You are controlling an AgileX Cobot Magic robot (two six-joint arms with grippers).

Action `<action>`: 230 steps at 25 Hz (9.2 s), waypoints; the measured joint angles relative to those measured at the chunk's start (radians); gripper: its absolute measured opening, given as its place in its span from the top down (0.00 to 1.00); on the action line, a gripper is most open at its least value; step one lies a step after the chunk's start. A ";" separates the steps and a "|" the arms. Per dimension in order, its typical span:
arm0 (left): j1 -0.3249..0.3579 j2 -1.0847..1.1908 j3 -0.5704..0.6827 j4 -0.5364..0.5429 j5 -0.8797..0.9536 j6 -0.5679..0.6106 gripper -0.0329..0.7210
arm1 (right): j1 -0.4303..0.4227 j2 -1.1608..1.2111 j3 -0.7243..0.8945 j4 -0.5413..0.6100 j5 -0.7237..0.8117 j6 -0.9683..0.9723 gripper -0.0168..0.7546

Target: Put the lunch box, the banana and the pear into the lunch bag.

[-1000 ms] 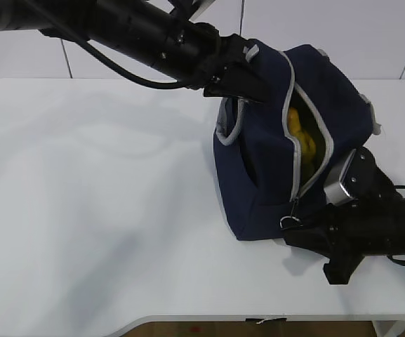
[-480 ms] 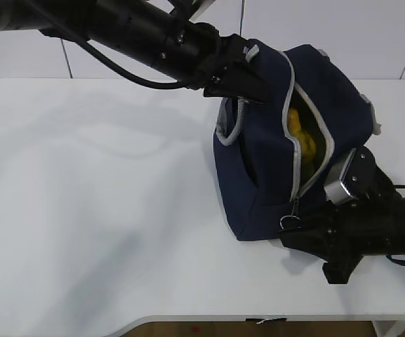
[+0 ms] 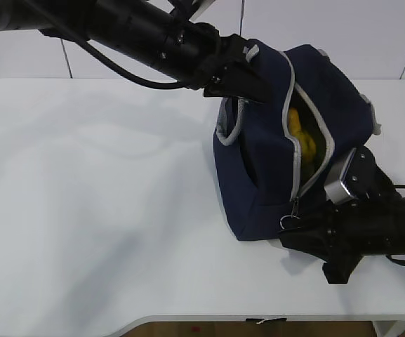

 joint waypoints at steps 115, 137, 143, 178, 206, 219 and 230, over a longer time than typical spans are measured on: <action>0.004 -0.067 -0.002 0.086 0.031 0.042 0.27 | 0.000 -0.267 -0.648 -1.122 0.403 1.929 0.97; -0.017 -0.231 0.277 0.171 0.051 0.204 0.35 | 0.000 -0.265 -0.657 -1.068 0.411 1.908 0.97; -0.107 -0.229 0.321 0.058 -0.148 0.294 0.35 | 0.000 -0.265 -0.680 -1.061 0.428 1.906 0.97; -0.102 -0.186 0.322 -0.037 -0.217 0.374 0.36 | 0.000 -0.263 -0.698 -1.058 0.432 1.906 0.97; -0.102 -0.184 0.322 -0.023 -0.181 0.412 0.96 | 0.000 -0.199 -0.832 -1.061 0.441 2.041 0.97; -0.102 -0.184 0.322 -0.005 -0.179 0.412 0.96 | 0.000 0.023 -1.119 -1.122 0.481 2.154 0.97; -0.100 -0.184 0.322 0.007 -0.183 0.412 0.96 | 0.006 0.155 -1.372 -1.168 0.501 2.247 0.97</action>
